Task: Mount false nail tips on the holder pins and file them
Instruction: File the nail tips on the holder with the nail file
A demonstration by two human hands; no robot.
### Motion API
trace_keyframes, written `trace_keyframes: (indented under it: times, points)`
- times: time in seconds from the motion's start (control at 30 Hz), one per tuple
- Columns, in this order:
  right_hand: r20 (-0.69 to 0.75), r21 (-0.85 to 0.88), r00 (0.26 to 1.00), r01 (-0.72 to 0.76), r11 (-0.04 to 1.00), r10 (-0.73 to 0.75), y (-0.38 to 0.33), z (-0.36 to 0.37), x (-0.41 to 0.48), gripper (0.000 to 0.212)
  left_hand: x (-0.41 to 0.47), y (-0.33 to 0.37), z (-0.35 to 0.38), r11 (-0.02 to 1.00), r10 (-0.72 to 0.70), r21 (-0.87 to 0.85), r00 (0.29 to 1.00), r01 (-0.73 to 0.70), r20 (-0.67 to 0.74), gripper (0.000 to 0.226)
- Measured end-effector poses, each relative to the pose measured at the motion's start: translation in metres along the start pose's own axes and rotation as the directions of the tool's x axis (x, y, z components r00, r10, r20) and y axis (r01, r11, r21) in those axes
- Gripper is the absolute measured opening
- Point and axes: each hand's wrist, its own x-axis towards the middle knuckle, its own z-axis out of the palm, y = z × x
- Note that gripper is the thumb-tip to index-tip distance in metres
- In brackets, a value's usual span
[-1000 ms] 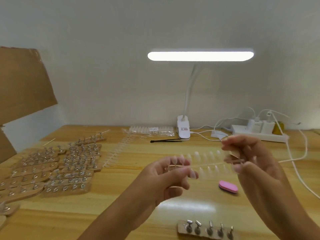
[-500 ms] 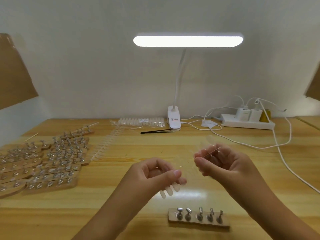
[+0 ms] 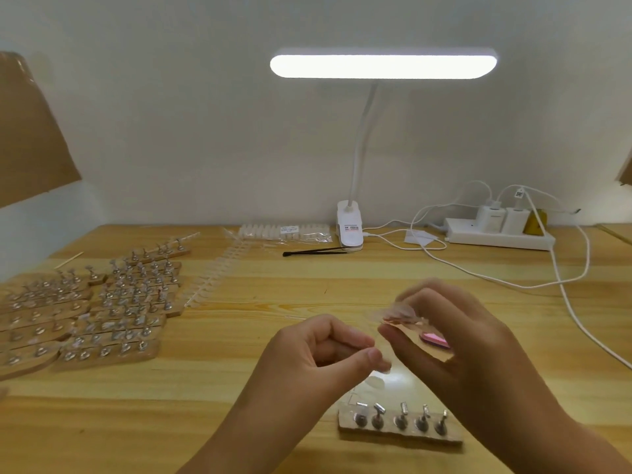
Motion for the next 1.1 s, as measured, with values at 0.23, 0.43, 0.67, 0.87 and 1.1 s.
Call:
trace_keyframes:
  times: [0.23, 0.43, 0.67, 0.87, 1.1]
  points:
    - [-0.042, -0.231, 0.966, 0.239, 0.943, -0.255, 0.006, 0.002, -0.007, 0.013, -0.001, 0.002, 0.002, 0.985, -0.036, -0.166, 0.999, 0.042, 0.041, 0.018]
    - [-0.028, -0.152, 0.983, 0.177, 0.972, -0.183, 0.004, -0.002, -0.005, 0.009, -0.003, 0.002, 0.002, 0.951, -0.083, -0.29, 0.991, 0.111, 0.105, 0.016]
    - [0.491, 0.713, 0.773, -0.621, 0.324, 0.401, -0.002, -0.016, 0.013, 0.021, -0.004, 0.01, -0.007, 0.969, -0.013, -0.243, 0.994, 0.039, 0.111, 0.01]
    - [0.558, 0.672, 0.73, -0.677, 0.301, 0.395, 0.0, -0.012, 0.013, 0.032, -0.005, 0.009, -0.003, 0.974, -0.047, -0.216, 0.993, 0.07, 0.11, 0.009]
    - [0.338, 0.439, 0.86, -0.504, 0.744, 0.383, 0.002, -0.003, 0.006, 0.009, -0.003, 0.0, -0.003, 0.983, -0.075, -0.155, 0.988, 0.096, 0.135, 0.021]
